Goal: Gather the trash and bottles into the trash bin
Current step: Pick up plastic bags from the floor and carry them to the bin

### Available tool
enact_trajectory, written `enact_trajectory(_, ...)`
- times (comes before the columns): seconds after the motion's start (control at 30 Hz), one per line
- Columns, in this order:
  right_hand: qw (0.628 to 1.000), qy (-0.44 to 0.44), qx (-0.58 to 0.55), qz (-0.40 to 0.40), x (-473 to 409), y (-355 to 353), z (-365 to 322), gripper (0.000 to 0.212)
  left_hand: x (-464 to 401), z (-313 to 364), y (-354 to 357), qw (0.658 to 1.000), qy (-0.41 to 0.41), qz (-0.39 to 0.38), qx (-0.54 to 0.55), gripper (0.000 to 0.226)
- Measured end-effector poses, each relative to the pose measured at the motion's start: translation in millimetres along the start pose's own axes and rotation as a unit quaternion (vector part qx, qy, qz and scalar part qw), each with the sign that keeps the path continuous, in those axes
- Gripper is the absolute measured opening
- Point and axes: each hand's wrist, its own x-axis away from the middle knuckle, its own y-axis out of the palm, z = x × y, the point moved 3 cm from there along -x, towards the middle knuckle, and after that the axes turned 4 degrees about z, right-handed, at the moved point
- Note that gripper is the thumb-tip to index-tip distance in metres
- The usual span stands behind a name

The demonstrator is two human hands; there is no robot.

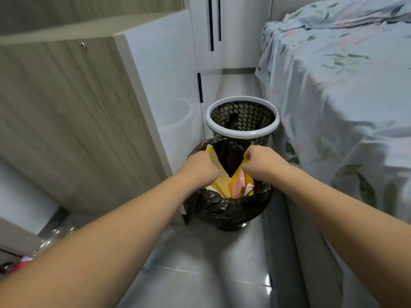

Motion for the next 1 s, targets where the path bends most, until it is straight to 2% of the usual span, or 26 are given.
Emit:
enact_trajectory(0.1, 0.999, -0.045, 0.017, 0.012, 15, 14, -21, 0.026, 21, -29, -7, 1.000, 0.020, -0.001, -0.006, 0.016)
enact_trajectory(0.23, 0.992, -0.120, 0.041, -0.017, 47, 42, -63, 0.029, 63, -86, -26, 0.999, 0.031, 0.014, -0.025, 0.019)
enact_trajectory(0.4, 0.968, -0.229, 0.075, -0.074, 87, 92, -131, 0.025, 127, -175, -42, 0.999, -0.016, 0.007, -0.026, 0.017)
enact_trajectory(0.6, 0.939, -0.287, 0.080, -0.174, 126, 170, -215, 0.039, 195, -284, -45, 0.996, -0.081, -0.011, -0.042, 0.017)
enact_trajectory(0.77, 0.914, -0.306, 0.105, -0.246, 166, 250, -253, 0.047, 250, -371, -21, 0.987, -0.155, -0.045, -0.023, 0.013)
enact_trajectory(0.87, 0.898, -0.297, 0.127, -0.299, 187, 299, -248, 0.050, 277, -411, 11, 0.980, -0.182, -0.084, 0.004, 0.018)
enact_trajectory(1.0, 0.881, -0.284, 0.173, -0.337, 207, 353, -226, 0.053, 307, -443, 53, 0.969, -0.215, -0.118, 0.015, 0.009)
